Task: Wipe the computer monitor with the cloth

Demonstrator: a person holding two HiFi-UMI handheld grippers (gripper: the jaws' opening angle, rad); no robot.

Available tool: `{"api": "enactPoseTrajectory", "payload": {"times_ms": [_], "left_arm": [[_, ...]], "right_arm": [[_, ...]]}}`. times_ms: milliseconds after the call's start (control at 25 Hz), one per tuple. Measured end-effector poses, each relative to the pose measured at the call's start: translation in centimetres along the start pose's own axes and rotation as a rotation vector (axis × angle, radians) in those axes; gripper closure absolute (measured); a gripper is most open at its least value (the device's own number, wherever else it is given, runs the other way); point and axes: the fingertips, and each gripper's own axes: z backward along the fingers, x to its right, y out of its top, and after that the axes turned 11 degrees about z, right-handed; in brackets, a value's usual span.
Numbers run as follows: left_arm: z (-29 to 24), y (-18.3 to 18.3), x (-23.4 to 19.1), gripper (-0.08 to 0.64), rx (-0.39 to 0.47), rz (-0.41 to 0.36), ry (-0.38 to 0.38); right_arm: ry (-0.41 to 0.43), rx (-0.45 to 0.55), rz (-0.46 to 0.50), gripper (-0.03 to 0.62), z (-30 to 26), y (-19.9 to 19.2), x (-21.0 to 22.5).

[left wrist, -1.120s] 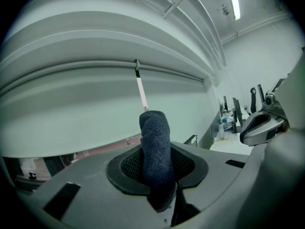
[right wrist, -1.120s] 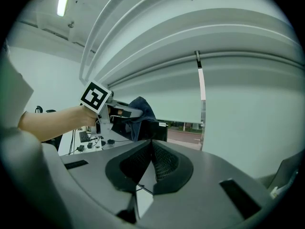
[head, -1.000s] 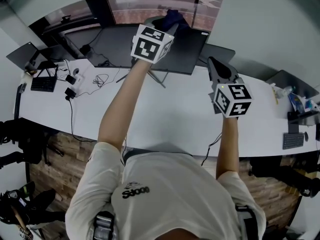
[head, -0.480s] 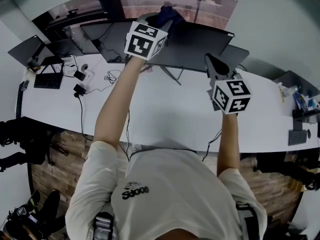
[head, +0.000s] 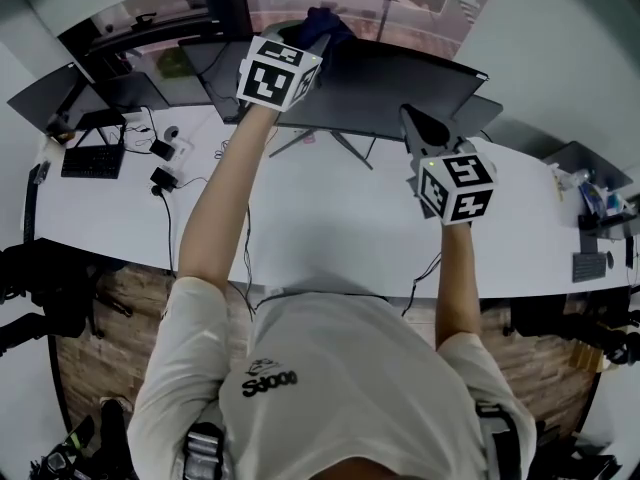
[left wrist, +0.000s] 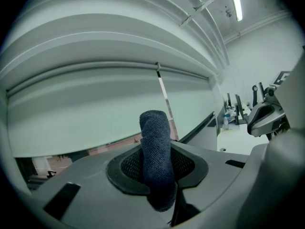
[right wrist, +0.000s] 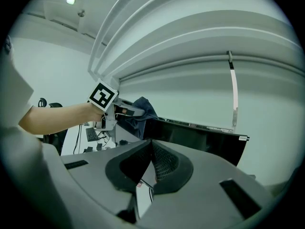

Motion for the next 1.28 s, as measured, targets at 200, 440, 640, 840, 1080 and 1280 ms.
{"api": "enactPoseTrajectory", "payload": {"times_ms": [200,440,640,840,1080,1280], "left_arm": [[2.2,-0.7,-4.0,0.445,0.009,0.003,0.023],[5.3,-2.1,-9.8,0.445,0.013,0.021,0.062],[7.7,-3.0,-14.1,0.445,0.010,0.024,0.085],[9.8,-3.9,-18.1,0.445,-0.004,0.017,0.093],[11.5,-4.4,-21.1,0.445,0.002,0.034,0.083],[13.1,-5.1,-23.8,0.445,0.025,0.060,0.101]], "right_arm": [[0.013,-0.010,0.031,0.586,-2.0,1.7,-2.9],[0.024,0.016,0.031,0.586,-4.8,4.0,-6.3],[0.038,0.022,0.027,0.586,-7.1,5.0,-9.6],[0.046,0.021,0.012,0.586,-9.2,5.9,-12.6],[0.046,0.015,-0.005,0.586,-11.0,6.7,-14.8],[0.045,0.024,-0.020,0.586,-12.4,7.5,-16.8]]}}
